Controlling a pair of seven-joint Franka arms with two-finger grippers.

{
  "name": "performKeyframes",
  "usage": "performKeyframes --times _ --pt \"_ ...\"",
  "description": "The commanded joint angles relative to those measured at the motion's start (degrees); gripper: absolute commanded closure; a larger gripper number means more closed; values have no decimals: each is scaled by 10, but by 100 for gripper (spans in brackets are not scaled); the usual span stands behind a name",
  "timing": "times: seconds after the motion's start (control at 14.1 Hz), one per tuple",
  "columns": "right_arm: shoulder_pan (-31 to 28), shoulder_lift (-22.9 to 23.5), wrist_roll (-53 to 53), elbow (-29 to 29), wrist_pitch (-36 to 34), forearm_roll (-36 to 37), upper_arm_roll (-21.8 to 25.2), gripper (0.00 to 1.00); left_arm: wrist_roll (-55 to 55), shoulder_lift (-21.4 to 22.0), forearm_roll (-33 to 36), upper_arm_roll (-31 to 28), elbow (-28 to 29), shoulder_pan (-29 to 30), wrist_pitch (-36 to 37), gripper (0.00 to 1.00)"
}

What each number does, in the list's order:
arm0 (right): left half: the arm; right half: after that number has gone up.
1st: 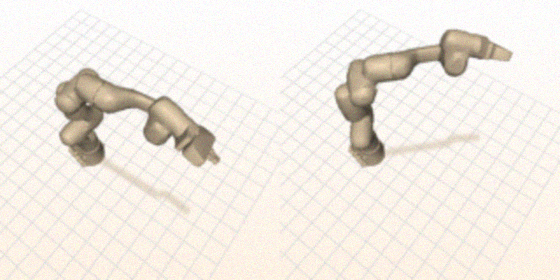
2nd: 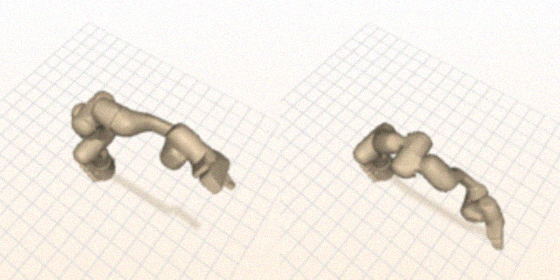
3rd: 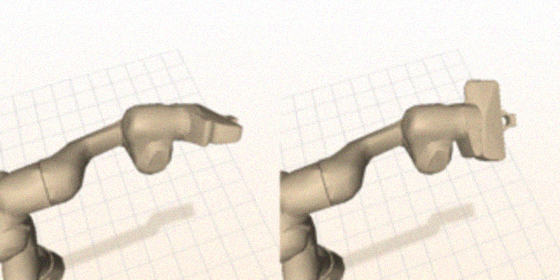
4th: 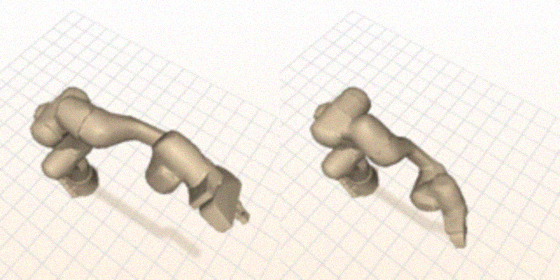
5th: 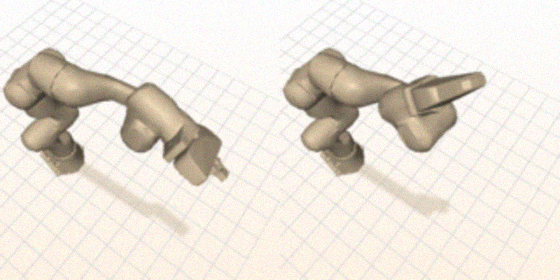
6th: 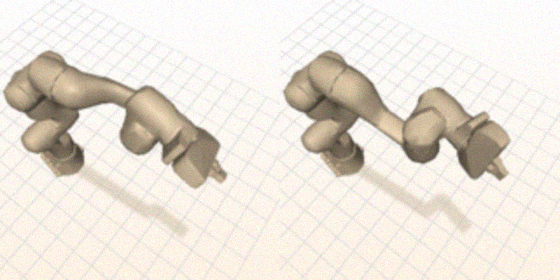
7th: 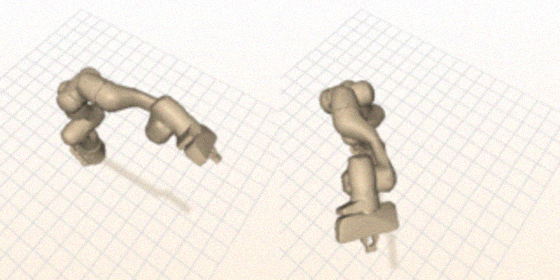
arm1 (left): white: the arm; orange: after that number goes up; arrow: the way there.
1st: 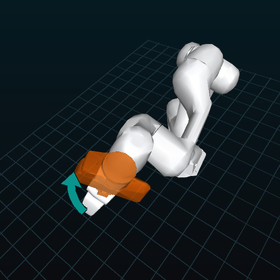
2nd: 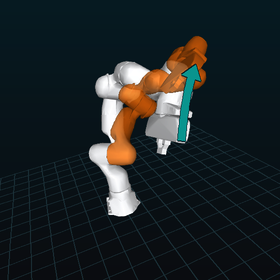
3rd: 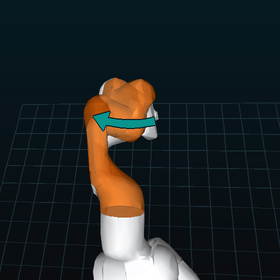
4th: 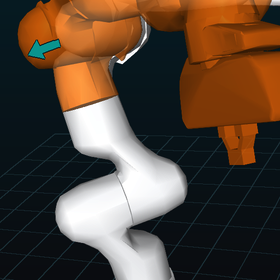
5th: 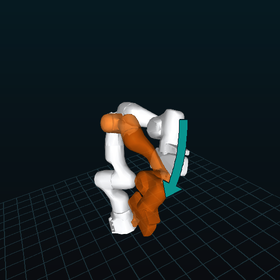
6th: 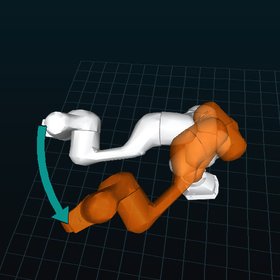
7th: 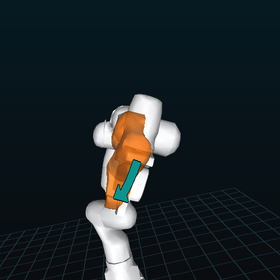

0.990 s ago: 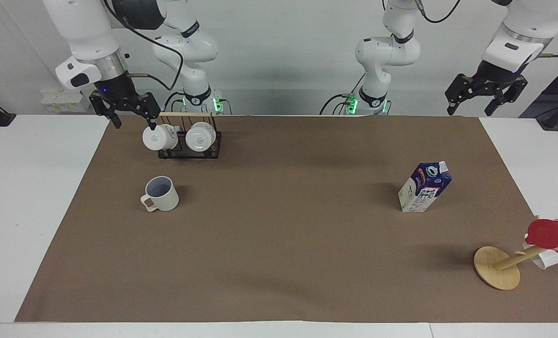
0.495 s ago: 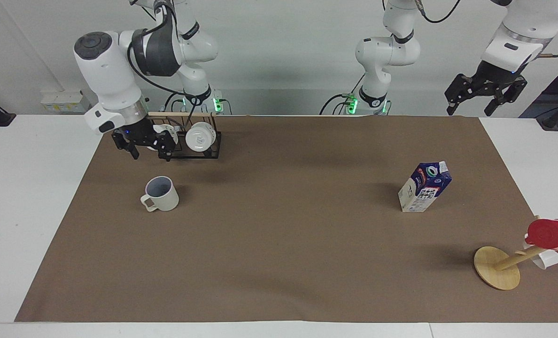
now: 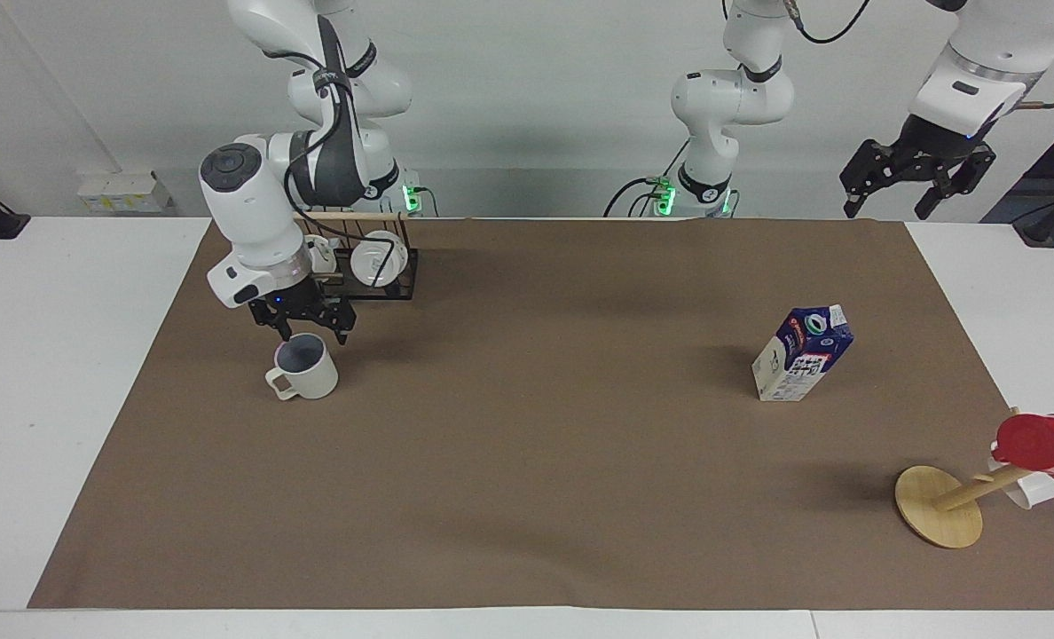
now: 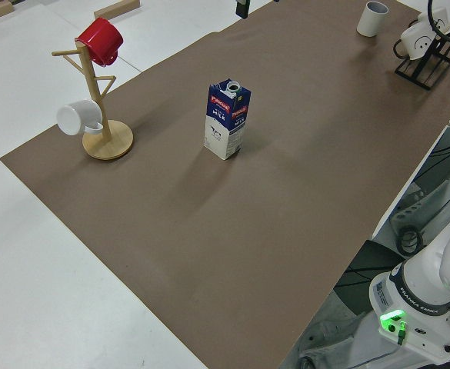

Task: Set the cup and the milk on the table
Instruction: 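Reach the right gripper to the white mug and grasp it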

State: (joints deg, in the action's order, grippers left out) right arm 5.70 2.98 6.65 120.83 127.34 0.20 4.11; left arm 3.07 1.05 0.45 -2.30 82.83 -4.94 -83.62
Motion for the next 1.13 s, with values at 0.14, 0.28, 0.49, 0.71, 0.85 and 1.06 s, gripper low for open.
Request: performKeyframes --times 0.14,0.28,0.49,0.71,0.85,1.06 --pt "-2 16 7 22 35 7 -3 0 1 12 4 1 12 -2 -4 0" --pt "-3 28 8 29 61 7 -3 0 1 12 3 1 12 -2 -4 0" --pt "-3 48 13 30 89 7 -3 0 1 12 3 1 13 -2 -4 0" --pt "-3 53 15 30 97 7 -3 0 2 12 3 1 12 -2 -4 0" --pt "-3 54 15 30 99 6 -3 0 2 12 3 1 13 -2 -5 0" --pt "-3 54 15 30 98 6 -3 24 3 12 3 1 13 -2 -5 0"
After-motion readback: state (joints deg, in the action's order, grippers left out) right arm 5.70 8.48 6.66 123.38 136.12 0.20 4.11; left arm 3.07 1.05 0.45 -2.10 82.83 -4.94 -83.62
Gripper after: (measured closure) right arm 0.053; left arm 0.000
